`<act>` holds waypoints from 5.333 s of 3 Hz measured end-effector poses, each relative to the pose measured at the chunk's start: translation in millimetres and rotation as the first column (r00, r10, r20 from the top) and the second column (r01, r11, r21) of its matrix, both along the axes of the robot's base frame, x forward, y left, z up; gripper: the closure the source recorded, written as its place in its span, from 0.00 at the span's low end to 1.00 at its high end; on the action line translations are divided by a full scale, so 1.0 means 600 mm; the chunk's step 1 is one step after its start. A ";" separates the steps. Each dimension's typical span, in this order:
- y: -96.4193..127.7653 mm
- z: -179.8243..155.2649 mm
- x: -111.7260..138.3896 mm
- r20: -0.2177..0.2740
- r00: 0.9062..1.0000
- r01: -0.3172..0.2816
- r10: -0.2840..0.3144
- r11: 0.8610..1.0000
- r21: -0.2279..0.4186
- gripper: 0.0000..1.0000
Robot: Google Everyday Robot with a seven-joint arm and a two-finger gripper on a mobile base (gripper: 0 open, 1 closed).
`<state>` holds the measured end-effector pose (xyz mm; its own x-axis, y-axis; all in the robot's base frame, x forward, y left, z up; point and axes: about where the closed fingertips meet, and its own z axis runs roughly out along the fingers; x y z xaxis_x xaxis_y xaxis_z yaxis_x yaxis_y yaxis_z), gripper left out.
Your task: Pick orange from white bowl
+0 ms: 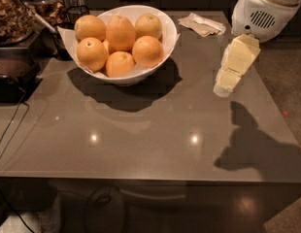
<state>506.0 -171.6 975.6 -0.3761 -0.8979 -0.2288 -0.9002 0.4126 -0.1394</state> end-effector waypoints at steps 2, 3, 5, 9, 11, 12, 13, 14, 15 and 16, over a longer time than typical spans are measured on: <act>0.033 0.023 0.030 0.091 0.995 -0.049 0.042 0.996 0.070 0.00; 0.075 0.038 0.074 0.090 0.992 -0.096 0.085 0.988 0.123 0.00; 0.145 0.090 0.144 0.134 0.979 -0.174 0.154 0.973 0.153 0.00; 0.237 0.089 0.243 0.220 0.961 -0.204 0.165 0.965 0.164 0.00; 0.268 0.075 0.255 0.203 0.959 -0.235 0.198 0.956 0.175 0.10; 0.297 0.062 0.269 0.185 0.952 -0.275 0.242 0.945 0.179 0.09; 0.330 0.057 0.280 0.181 0.938 -0.327 0.296 0.929 0.172 0.10; 0.350 0.057 0.292 0.187 0.928 -0.354 0.323 0.921 0.165 0.14; 0.368 0.060 0.301 0.191 0.922 -0.367 0.336 0.916 0.163 0.19; 0.382 0.055 0.312 0.185 0.922 -0.370 0.340 0.914 0.168 0.21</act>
Offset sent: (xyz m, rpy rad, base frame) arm 0.0300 0.0386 0.0296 0.1524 -0.1622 0.1025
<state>693.3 57.5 1008.4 0.0114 -0.8971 -0.4416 -0.9673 0.1020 -0.2322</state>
